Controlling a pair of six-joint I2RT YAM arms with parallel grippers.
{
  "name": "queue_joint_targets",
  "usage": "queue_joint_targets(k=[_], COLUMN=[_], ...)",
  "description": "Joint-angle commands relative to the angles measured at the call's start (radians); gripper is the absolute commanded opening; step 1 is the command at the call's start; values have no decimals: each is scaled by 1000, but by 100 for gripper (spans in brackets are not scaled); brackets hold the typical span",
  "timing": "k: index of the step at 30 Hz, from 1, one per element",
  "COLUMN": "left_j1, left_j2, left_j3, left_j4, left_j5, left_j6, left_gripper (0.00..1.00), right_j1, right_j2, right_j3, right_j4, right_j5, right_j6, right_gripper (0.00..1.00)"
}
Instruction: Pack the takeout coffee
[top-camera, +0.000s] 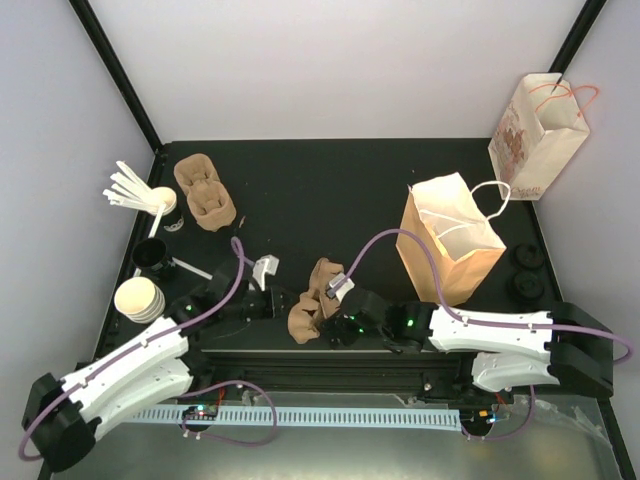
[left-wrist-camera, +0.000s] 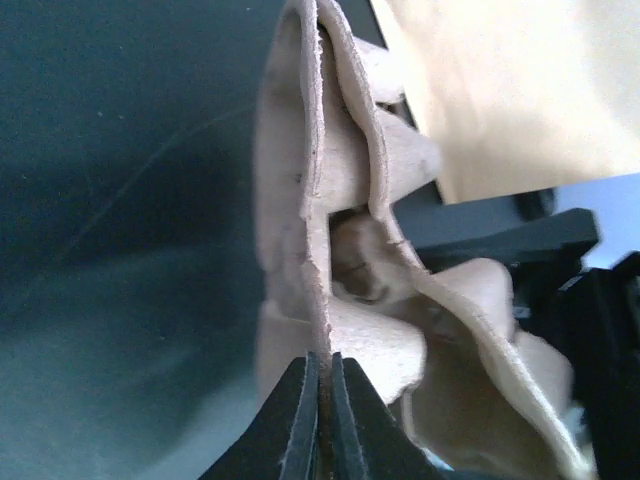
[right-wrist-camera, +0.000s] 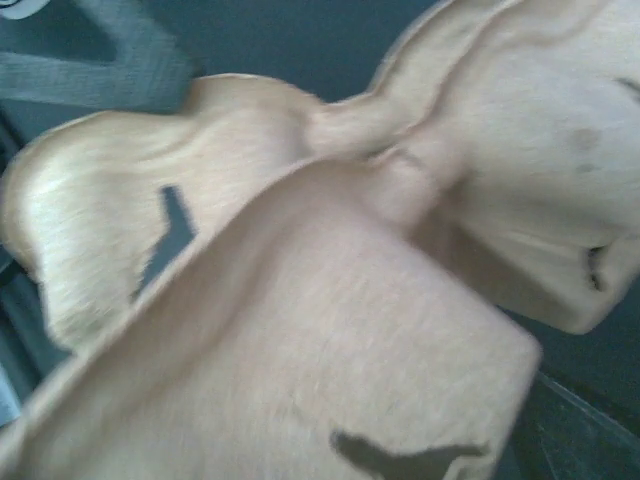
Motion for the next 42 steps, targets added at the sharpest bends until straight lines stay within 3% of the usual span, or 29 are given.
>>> queue_joint_targets(k=[1,10,20,25,33,38,42], left_j1=[-5,-4,-4,-5,-5,-17,-21], left_j2=[103,158,72,26,109,134,134], left_j3=[95,125,209,210,197,215,227], left_j4=[-93,-105,-253,-221,-171,-192,-210], left_j5=[-39,-36,-234,-249,-278,-399,-417], left_j6=[217,286,310,354,383,396,444], left_gripper=[4,1,1,2,2,2,2], right_j1=[7,0,-56,-56,-56,-57,-100], right_j2=[-22,-91,-128,-136,-59,-11,-40], right_j3=[2,18,-27,-29,23,67,81], right_j4=[-9,-47,-167,-162,-101,-129,-135], right_j5=[-146,-165,22,-3,-243,-235,-187], right_j6=[20,66,178,170,75,71,110], right_gripper=[98,100,100,100,100,100,100])
